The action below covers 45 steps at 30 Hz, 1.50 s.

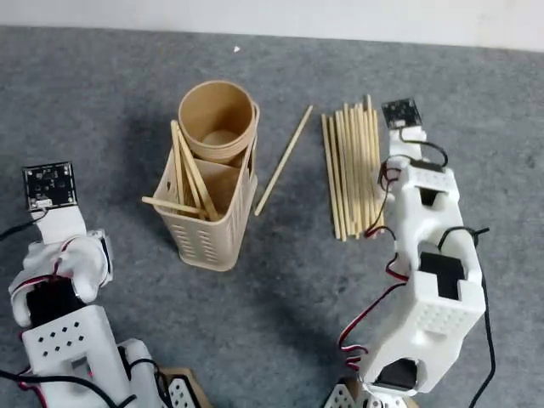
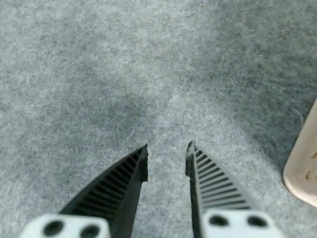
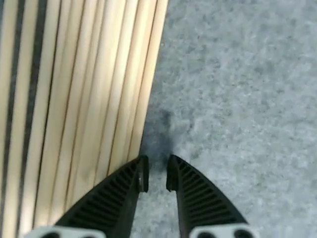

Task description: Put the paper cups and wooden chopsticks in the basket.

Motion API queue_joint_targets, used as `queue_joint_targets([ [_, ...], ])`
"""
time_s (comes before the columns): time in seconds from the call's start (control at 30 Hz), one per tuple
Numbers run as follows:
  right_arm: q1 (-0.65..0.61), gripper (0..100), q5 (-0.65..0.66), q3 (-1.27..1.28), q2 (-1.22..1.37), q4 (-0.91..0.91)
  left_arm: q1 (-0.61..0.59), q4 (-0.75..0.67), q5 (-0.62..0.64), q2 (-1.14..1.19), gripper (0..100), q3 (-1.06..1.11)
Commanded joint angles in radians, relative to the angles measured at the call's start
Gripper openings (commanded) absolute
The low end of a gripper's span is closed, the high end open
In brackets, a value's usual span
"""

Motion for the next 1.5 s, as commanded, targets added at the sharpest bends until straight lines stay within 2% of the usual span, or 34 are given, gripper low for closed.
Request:
queue_joint_targets([
  [0.0,-0.016,8.4,-0.012,-0.068,-0.081,0.022,-0.001,-0.020,-0.006,-0.012,15,-0.004],
  [0.33,-0.067,8.4,-0.008,-0.010,-0.082,0.024,-0.001,-0.028,-0.006,-0.012,15,-0.002],
  [0.57,0.001,8.0,-0.006,-0.038,0.065,0.022,-0.001,-0.023,-0.006,-0.012,15,-0.002],
  [0.83,0.012,8.0,-0.006,-0.088,0.116,0.027,-0.001,-0.023,-0.005,-0.012,15,-0.002],
  [0.93,0.010,0.0,-0.008,-0.087,0.111,0.028,-0.001,-0.023,-0.005,-0.012,15,-0.002],
  [1.0,0.008,0.8,-0.014,-0.093,0.099,0.056,-0.001,-0.025,-0.005,-0.012,15,-0.002],
  [1.1,0.010,0.7,-0.083,-0.096,-0.005,0.099,-0.001,-0.025,-0.005,-0.012,15,-0.002],
  [1.23,-0.007,0.7,-0.193,-0.085,-0.312,0.101,-0.001,-0.025,-0.005,-0.012,15,-0.002],
  [1.33,-0.067,0.7,-0.244,-0.035,-0.581,0.162,-0.001,-0.025,-0.003,-0.012,15,-0.002],
  [1.47,-0.226,0.7,-0.287,0.028,-0.924,0.196,-0.001,-0.026,-0.003,-0.012,15,-0.002],
])
